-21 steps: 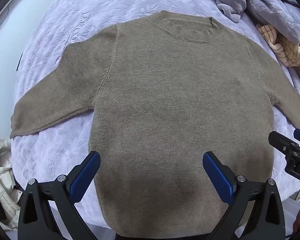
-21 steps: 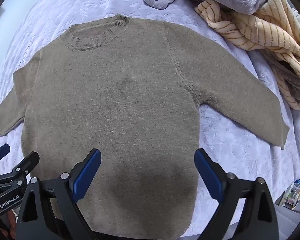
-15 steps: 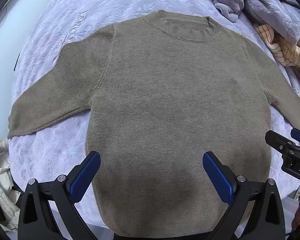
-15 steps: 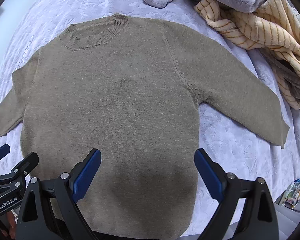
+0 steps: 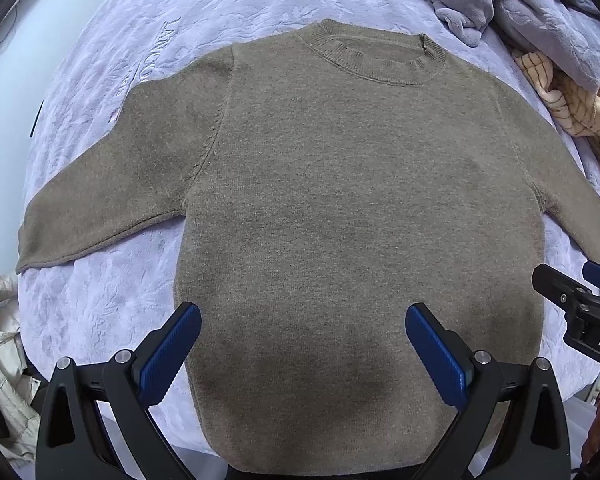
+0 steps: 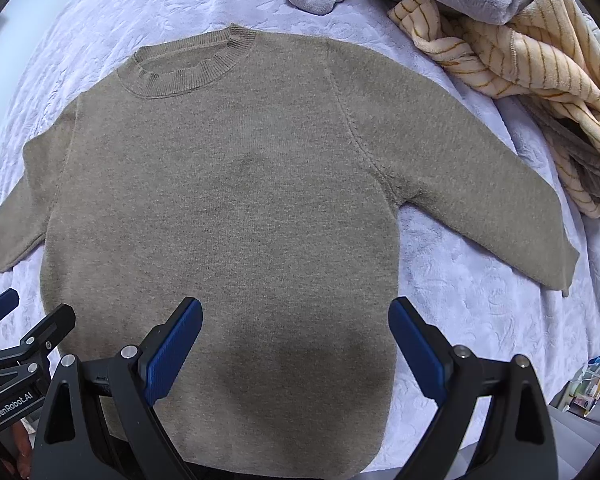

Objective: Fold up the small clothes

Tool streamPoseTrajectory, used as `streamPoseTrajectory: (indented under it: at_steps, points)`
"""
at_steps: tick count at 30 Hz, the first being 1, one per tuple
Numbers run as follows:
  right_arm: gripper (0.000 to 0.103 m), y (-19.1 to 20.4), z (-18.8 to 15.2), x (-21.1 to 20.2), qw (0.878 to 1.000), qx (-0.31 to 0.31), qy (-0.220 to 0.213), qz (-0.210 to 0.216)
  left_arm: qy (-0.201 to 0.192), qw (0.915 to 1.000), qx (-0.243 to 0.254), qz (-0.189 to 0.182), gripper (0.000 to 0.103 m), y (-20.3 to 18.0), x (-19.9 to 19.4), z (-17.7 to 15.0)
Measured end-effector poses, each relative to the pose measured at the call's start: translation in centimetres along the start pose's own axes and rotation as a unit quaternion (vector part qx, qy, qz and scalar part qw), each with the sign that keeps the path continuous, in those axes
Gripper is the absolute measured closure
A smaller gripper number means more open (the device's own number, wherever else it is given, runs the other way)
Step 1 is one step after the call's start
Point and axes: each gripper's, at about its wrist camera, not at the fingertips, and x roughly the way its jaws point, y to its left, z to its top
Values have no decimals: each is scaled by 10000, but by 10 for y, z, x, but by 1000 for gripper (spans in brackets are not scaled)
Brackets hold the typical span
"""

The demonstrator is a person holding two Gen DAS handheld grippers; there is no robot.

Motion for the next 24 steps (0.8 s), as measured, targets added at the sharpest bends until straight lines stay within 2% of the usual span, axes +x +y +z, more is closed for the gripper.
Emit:
streamPoseTrajectory:
  at_steps: [11,17,18,24]
  points:
    - [7,1,-1,-9,9998,48,-132,-129,-67,10000,-17,24,0,2,-3,-1]
    - [7,-2,-4,-9,9999,88,-1,-47,-99,9999,-75,46,0,4,-5,-2]
    - [7,-2,-4,-8,9999,99,82,70,-107,9999,-79,49,0,4,-5,-2]
    - [7,-3,-6,-10,9998,99,71,181,-137,9999,-102,18,0,7,-7,-4]
